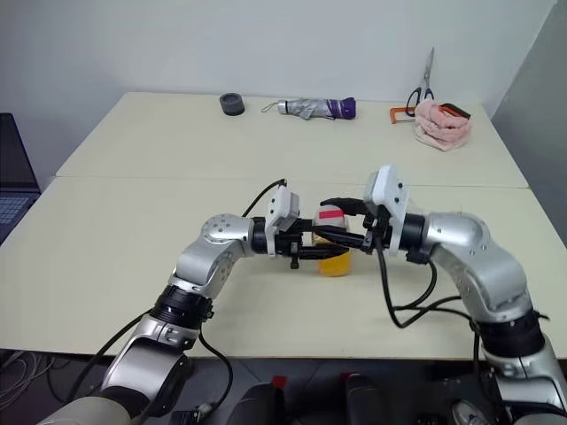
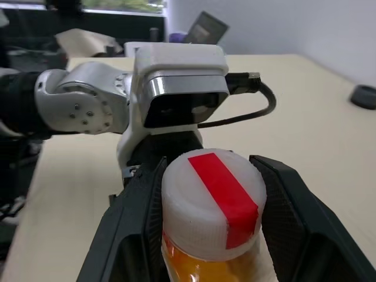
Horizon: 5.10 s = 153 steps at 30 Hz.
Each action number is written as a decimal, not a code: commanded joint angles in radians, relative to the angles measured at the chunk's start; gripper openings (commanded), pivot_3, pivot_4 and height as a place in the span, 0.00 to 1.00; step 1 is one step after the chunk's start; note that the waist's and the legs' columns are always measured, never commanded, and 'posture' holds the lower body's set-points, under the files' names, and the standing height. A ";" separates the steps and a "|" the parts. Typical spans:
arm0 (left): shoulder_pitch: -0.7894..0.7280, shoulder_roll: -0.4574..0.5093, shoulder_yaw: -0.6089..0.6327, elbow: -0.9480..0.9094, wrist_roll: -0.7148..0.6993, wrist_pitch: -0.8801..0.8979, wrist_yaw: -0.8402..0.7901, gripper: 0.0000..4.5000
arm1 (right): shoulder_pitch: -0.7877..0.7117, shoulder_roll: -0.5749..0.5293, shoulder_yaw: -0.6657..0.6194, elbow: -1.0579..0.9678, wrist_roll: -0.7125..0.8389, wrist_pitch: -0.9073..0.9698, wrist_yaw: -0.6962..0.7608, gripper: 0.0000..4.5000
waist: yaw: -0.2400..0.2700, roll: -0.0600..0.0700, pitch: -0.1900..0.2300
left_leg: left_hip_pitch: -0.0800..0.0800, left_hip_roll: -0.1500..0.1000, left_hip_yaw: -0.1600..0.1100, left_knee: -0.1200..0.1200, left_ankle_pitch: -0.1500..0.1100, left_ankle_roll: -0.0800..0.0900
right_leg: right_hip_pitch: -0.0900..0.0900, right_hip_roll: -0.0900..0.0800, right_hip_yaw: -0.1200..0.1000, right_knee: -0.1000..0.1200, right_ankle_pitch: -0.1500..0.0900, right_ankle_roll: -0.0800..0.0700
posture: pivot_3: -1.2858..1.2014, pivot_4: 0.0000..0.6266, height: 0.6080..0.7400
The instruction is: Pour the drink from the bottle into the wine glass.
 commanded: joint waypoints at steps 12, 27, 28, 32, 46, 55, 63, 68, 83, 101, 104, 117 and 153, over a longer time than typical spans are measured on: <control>-0.007 0.023 0.038 -0.041 -0.024 0.001 0.022 0.43 | 0.218 0.079 -0.170 -0.398 0.046 0.135 -0.396 0.89 | 0.003 0.000 0.000 | -0.002 -0.001 0.000 0.000 0.000 0.000 | 0.000 -0.002 0.001 -0.001 0.000 0.000 | 0.52 0.24 1.00; -0.050 -0.004 0.021 0.035 0.009 -0.047 0.000 0.43 | 0.226 0.234 0.013 -0.486 -0.176 0.205 -0.714 0.89 | 0.001 0.000 0.000 | -0.001 -0.001 0.000 0.000 0.000 0.000 | 0.000 -0.001 0.001 0.000 0.000 0.000 | 0.52 0.24 1.00; -0.050 -0.006 0.021 0.036 0.011 -0.048 -0.001 0.43 | 0.225 0.236 0.015 -0.484 -0.182 0.206 -0.715 0.89 | 0.001 0.000 0.000 | -0.001 -0.001 0.000 0.000 0.000 0.000 | 0.000 -0.001 0.001 0.000 0.000 0.000 | 0.52 0.24 1.00; -0.045 -0.007 0.020 0.035 0.017 -0.053 -0.004 0.43 | 0.222 0.246 0.020 -0.480 -0.183 0.212 -0.705 0.89 | 0.001 0.000 0.000 | -0.001 -0.001 0.000 0.000 0.000 0.000 | 0.000 -0.001 0.001 0.000 0.000 0.000 | 0.52 0.24 1.00; -0.037 0.006 0.026 0.039 0.026 -0.064 -0.009 0.43 | 0.209 0.263 0.041 -0.490 -0.157 0.229 -0.670 0.40 | 0.001 0.000 0.000 | -0.001 -0.001 0.000 0.000 0.000 0.000 | 0.000 -0.001 0.001 0.000 0.000 0.000 | 0.52 0.24 1.00; -0.041 0.009 0.028 0.027 0.025 -0.059 -0.016 0.43 | 0.231 0.250 0.047 -0.450 -0.134 0.184 -0.591 0.40 | 0.001 0.000 0.000 | -0.001 -0.001 0.000 0.000 0.000 0.000 | 0.000 -0.001 0.001 0.000 0.000 0.000 | 0.52 0.24 1.00; -0.058 0.019 0.026 0.003 0.016 -0.055 -0.052 0.43 | 0.110 0.071 -0.013 -0.133 -0.044 -0.029 -0.092 0.40 | 0.000 0.000 0.000 | -0.001 -0.001 0.000 0.000 0.000 0.000 | 0.000 0.000 0.001 -0.001 0.000 0.000 | 0.52 0.24 1.00; -0.062 0.026 0.032 0.000 0.012 -0.051 -0.046 0.43 | 0.019 0.015 -0.022 -0.014 -0.009 -0.005 0.031 0.40 | 0.001 0.001 0.001 | -0.001 0.000 0.000 0.000 0.000 0.000 | 0.000 0.000 0.000 -0.001 0.000 0.000 | 0.52 0.24 1.00; -0.048 0.032 0.036 -0.001 0.019 -0.056 -0.028 0.42 | 0.115 0.014 -0.134 -0.180 0.039 0.049 -0.109 0.94 | 0.003 0.001 0.001 | -0.001 -0.001 0.000 0.000 0.000 0.000 | 0.000 -0.001 0.001 -0.001 0.000 0.000 | 0.52 0.24 1.00; -0.051 0.012 0.025 0.024 0.027 -0.073 -0.034 0.42 | 0.210 0.133 -0.003 -0.396 -0.257 -0.005 -0.478 0.94 | 0.002 0.001 0.001 | -0.001 -0.001 0.000 0.000 0.000 0.000 | 0.000 0.000 0.001 0.000 0.000 0.000 | 0.52 0.24 1.00; -0.051 0.010 0.026 0.026 0.027 -0.074 -0.035 0.42 | 0.208 0.142 -0.019 -0.385 -0.265 -0.007 -0.488 0.94 | 0.002 0.001 0.001 | -0.001 -0.001 0.000 0.000 0.000 0.000 | 0.000 0.000 0.001 0.000 0.000 0.000 | 0.52 0.24 1.00; -0.036 0.016 0.025 0.015 0.029 -0.072 -0.031 0.42 | 0.259 0.134 -0.079 -0.402 -0.240 0.012 -0.491 0.94 | 0.002 0.001 0.001 | -0.001 -0.001 0.000 0.000 0.000 0.000 | 0.000 0.000 0.001 0.000 0.000 0.000 | 0.52 0.24 1.00; -0.035 0.028 0.023 0.014 0.023 -0.075 -0.023 0.42 | 0.325 0.099 -0.127 -0.463 -0.184 0.064 -0.480 0.94 | 0.002 0.001 0.001 | -0.001 -0.001 0.000 0.000 0.000 0.000 | 0.000 0.000 0.001 0.000 0.000 0.000 | 0.52 0.24 1.00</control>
